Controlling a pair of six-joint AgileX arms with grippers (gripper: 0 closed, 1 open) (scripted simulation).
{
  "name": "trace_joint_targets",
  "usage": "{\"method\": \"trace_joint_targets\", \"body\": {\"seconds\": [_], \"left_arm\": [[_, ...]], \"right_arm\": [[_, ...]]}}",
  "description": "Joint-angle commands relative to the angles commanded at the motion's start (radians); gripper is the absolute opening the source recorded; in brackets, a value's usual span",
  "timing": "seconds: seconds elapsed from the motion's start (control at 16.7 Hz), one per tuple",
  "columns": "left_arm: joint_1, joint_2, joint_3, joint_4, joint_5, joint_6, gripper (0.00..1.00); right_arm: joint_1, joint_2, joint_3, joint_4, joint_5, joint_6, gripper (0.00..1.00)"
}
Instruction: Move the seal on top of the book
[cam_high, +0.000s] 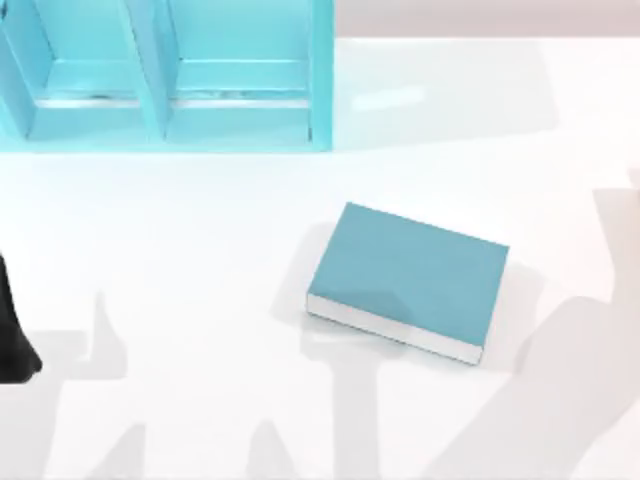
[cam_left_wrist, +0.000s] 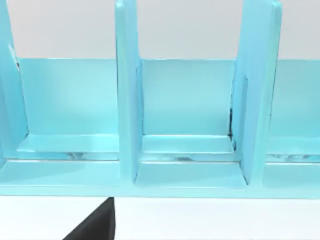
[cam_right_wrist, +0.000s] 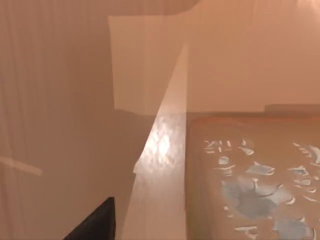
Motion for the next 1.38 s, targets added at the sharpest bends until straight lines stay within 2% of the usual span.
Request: {"method": "trace_joint_targets", "body": {"seconds": [0.18, 0.96, 1.38], "left_arm": [[0.000, 0.000, 0.000, 0.000, 0.000, 0.000, 1.00], [0.000, 0.000, 0.000, 0.000, 0.000, 0.000, 1.00], [0.000, 0.000, 0.000, 0.000, 0.000, 0.000, 1.00]], "right_arm": [[0.000, 0.000, 0.000, 0.000, 0.000, 0.000, 1.00], [0.000, 0.000, 0.000, 0.000, 0.000, 0.000, 0.02], [0.000, 0.000, 0.000, 0.000, 0.000, 0.000, 0.00]]}}
